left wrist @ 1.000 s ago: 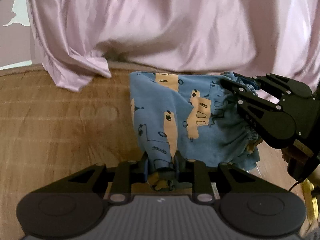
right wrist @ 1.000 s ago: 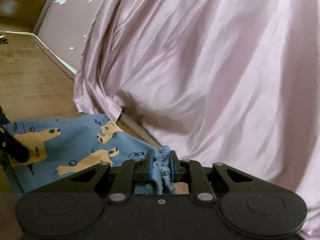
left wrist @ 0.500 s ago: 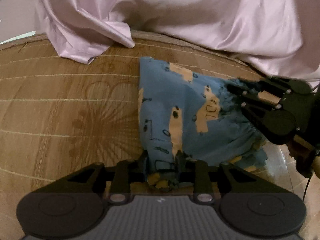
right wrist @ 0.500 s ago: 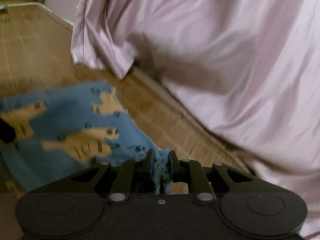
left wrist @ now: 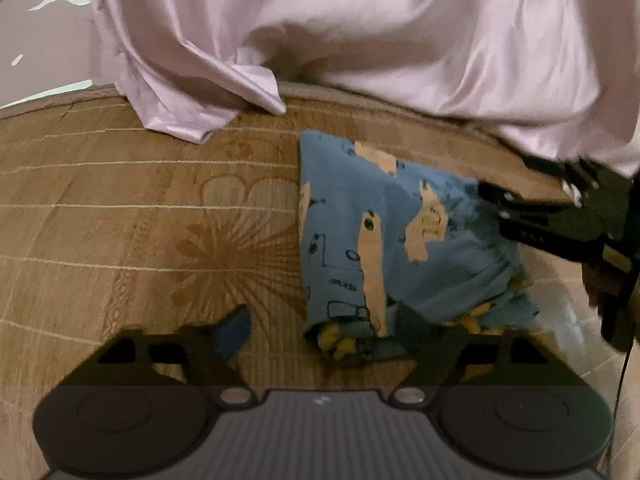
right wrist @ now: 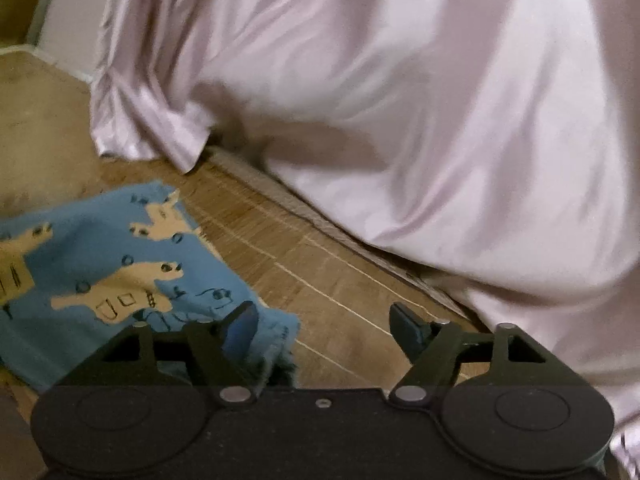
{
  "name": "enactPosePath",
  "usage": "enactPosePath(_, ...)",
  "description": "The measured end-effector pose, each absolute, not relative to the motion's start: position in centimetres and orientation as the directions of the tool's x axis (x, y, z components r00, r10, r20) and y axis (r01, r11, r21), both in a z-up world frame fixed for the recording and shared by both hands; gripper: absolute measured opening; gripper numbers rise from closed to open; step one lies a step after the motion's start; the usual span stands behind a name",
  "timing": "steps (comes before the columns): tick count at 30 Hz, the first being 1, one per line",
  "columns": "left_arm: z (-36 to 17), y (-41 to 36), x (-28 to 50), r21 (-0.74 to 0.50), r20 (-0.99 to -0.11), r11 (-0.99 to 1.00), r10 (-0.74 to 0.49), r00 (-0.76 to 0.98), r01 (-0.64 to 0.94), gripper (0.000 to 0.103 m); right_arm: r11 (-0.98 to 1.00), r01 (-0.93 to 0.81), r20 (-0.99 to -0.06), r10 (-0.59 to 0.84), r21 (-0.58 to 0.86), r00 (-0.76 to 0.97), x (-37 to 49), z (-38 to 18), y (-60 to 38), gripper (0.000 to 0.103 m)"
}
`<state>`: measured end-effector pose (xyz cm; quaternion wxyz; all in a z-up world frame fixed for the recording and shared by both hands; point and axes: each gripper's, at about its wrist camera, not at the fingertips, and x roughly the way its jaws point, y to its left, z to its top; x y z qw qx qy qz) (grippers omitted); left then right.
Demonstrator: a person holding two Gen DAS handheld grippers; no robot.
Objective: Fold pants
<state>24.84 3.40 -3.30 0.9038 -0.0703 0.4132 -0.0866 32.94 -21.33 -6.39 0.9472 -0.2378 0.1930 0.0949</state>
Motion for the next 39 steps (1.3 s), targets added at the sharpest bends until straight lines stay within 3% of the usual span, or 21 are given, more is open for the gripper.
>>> enactPosePath(7,-1.2,4.3,23.7,-0.207,-0.684,0.978,-0.166,0.71,0.028,0.1,0.905,-0.248,-0.393,0.101,-0.345,0.914,29.6,-4.6,-22.1,0.096)
enactPosePath(11,0.5,4.3,22.2,-0.174,-0.612,0.983,-0.154,0.776,0.058,0.103,0.912,-0.241,-0.386,0.102,-0.332,0.917,27.1,-3.5,-22.0,0.102)
enactPosePath(15,1.9,4.0,20.3,-0.122,-0.545,0.989,-0.135,0.828,0.081,0.103,0.927,-0.226,-0.37,0.105,-0.299,0.923,24.8,-2.0,-22.1,0.102)
enactPosePath(24,3.0,2.6,16.9,-0.042,-0.512,0.993,-0.113,0.852,0.107,0.103,0.974,-0.109,-0.29,0.047,-0.2,0.956,19.4,-1.7,-22.7,0.102)
enactPosePath(39,2.7,1.5,9.5,0.012,-0.492,0.995,-0.079,0.867,0.098,0.103,0.993,-0.09,-0.32,0.061,-0.076,0.946,9.3,-3.0,-22.2,0.102)
